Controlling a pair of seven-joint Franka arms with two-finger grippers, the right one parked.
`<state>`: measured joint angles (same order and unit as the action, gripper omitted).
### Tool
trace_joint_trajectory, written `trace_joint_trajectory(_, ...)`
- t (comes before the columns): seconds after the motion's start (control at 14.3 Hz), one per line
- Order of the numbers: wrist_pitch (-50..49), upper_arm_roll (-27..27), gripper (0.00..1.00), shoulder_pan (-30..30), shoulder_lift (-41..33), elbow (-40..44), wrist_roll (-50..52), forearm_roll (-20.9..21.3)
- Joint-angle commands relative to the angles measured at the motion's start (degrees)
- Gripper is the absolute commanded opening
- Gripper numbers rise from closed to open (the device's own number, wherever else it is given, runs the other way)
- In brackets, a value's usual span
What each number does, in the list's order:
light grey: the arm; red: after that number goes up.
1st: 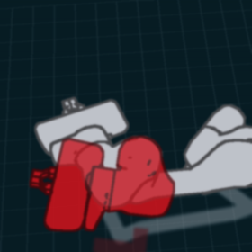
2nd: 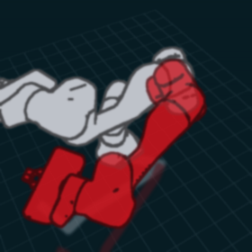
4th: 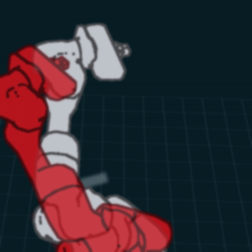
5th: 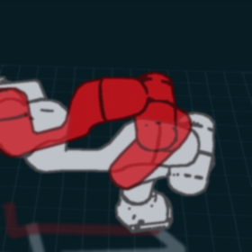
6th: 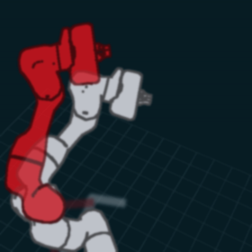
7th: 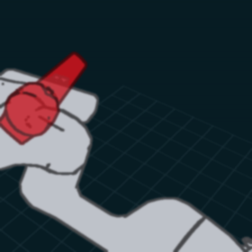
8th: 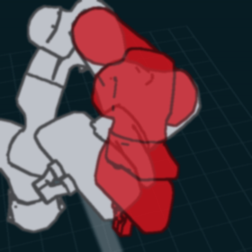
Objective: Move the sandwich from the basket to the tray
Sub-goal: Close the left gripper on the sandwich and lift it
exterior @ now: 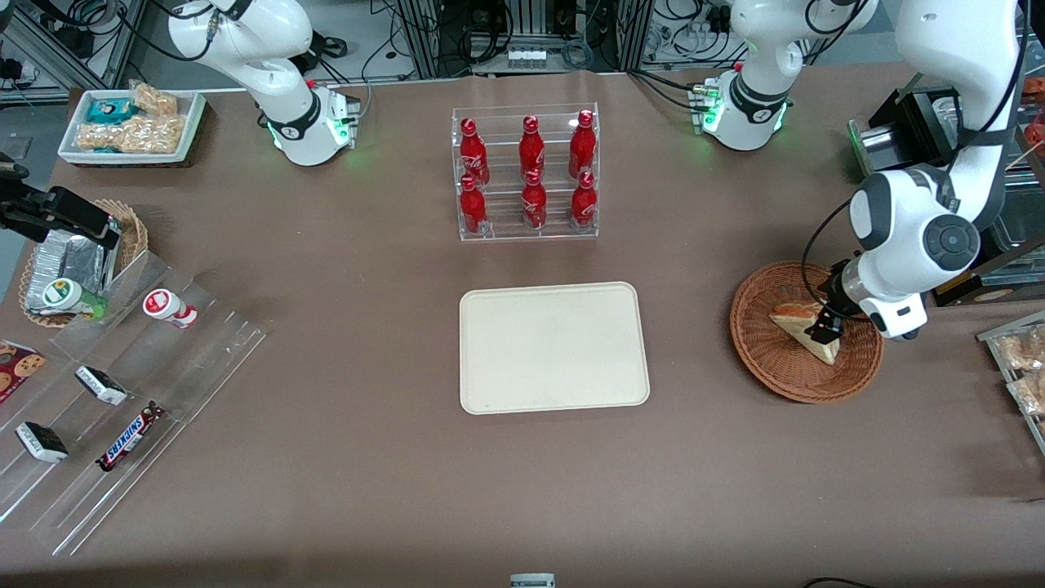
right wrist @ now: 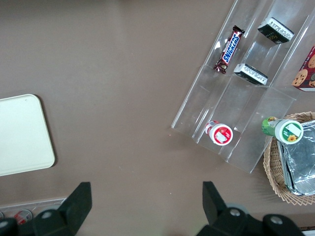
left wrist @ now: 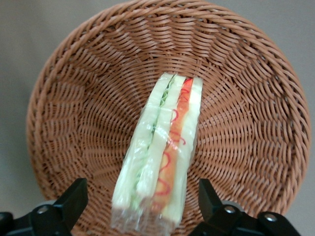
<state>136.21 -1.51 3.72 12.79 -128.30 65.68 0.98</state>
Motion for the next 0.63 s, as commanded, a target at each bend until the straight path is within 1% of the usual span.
trace_joint_trajectory(0.0, 1.3, -0.2, 0.33, 0.2, 1.9, 1.0, 3.1, 0.4)
trace_joint_trajectory(0.07, 1.2, -0.2, 0.12, 0.1, 1.9, 1.1, 3.1, 0.4)
trace_joint_trajectory(0.14, 0.8, -0.2, 0.07, 0.1, 1.7, 1.8, 3.0, 0.4)
trace_joint_trajectory(0.28, -1.8, -0.2, 0.06, 0.1, 1.7, 5.5, 2.7, 0.4)
trace_joint_trajectory(0.49, -11.6, -0.7, 0.06, -0.8, 1.9, 13.2, 1.5, -0.1)
trace_joint_trajectory(0.56, -14.5, -0.8, 0.06, -2.0, 1.9, 15.3, 0.1, -0.3)
